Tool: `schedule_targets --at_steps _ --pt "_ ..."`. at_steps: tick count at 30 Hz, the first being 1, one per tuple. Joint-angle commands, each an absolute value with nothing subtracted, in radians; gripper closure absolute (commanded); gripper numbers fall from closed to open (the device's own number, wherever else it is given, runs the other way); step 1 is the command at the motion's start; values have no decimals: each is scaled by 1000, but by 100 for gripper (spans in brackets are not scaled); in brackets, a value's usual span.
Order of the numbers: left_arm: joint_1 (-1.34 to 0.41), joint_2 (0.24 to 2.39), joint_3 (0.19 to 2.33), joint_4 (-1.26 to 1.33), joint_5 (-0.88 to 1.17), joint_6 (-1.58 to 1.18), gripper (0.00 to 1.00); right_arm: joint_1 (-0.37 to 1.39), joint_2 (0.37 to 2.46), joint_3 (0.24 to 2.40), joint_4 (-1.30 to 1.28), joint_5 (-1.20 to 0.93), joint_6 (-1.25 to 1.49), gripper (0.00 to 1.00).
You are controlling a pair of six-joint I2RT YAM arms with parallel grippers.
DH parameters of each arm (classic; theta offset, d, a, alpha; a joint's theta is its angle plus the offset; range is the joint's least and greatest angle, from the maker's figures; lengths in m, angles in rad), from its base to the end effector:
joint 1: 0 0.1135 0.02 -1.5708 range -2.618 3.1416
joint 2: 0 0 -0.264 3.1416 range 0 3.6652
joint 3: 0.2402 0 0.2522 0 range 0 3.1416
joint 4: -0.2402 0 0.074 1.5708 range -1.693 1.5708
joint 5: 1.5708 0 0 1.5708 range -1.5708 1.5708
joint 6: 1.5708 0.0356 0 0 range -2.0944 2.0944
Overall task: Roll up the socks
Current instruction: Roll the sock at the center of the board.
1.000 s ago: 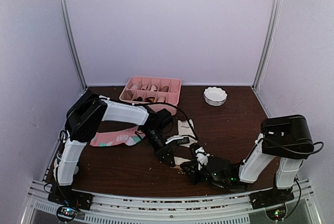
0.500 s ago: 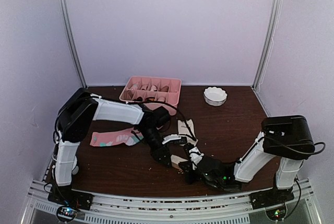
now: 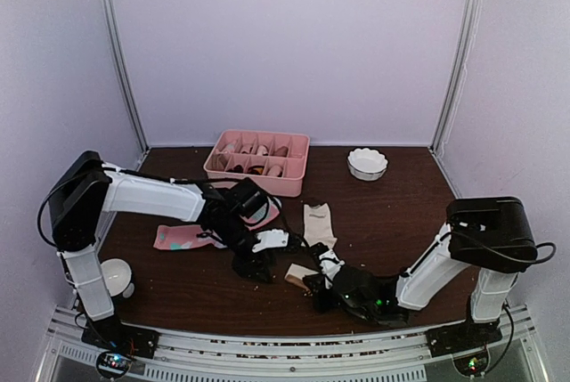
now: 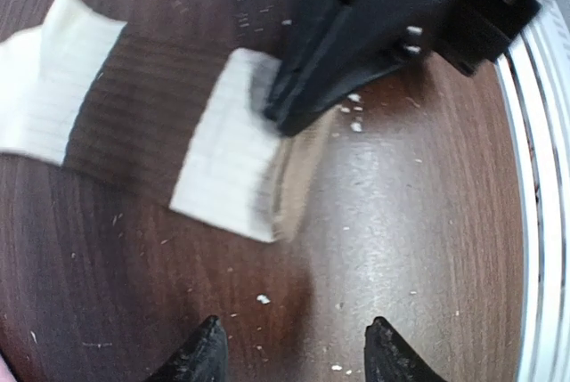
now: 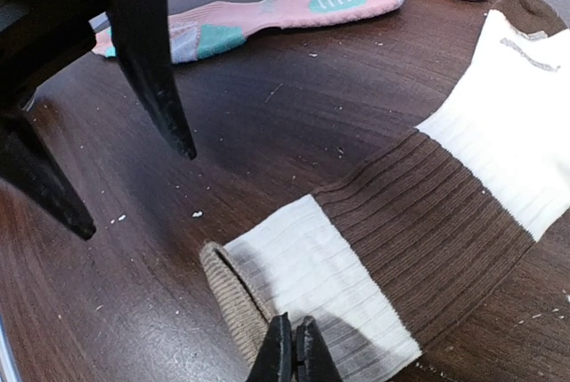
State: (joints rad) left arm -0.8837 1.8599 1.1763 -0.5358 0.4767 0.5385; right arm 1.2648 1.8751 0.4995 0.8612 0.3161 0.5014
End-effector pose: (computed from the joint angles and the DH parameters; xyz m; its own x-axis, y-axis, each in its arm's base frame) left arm 0.2154 -0.2882 0.1592 -0.1076 0.8495 -0.5164 0.9811 0.0067 -0.1933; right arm 0.1007 0.2821 0.0836 -0.5264 -0.1497 -0.8369 -0.6520 0.7029 0.2843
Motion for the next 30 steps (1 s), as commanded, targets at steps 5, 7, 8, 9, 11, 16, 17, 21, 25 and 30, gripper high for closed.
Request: schedule_targets --at_steps 5,7,8,9,11,16,17,21,25,30 --pt "-1045 1834 1098 -314 285 795 51 1206 1905 482 847 258 551 100" --pt "-1050 1850 1106 -272 248 797 54 1198 1904 476 856 244 561 100" --pt "-1049 1853 1108 -258 237 801 55 1196 1904 476 857 236 565 100" --pt "-1050 1857 1107 -244 226 807 56 1193 1904 476 857 226 566 100" --pt "-1052 1862 1107 -220 198 816 58 1193 1903 477 856 213 565 100" --pt "-1053 1898 1125 -238 182 843 62 1188 1894 476 849 200 566 100" --pt "-1052 1909 1131 -242 172 845 63 1187 1893 476 847 197 567 100" --pt "-1052 1935 1142 -249 154 848 67 1186 1889 474 847 191 568 100" --pt "-1053 1941 1138 -241 140 844 70 1185 1888 474 848 182 563 100" --pt "-1052 1941 1119 -265 144 851 78 1181 1871 472 833 183 568 100"
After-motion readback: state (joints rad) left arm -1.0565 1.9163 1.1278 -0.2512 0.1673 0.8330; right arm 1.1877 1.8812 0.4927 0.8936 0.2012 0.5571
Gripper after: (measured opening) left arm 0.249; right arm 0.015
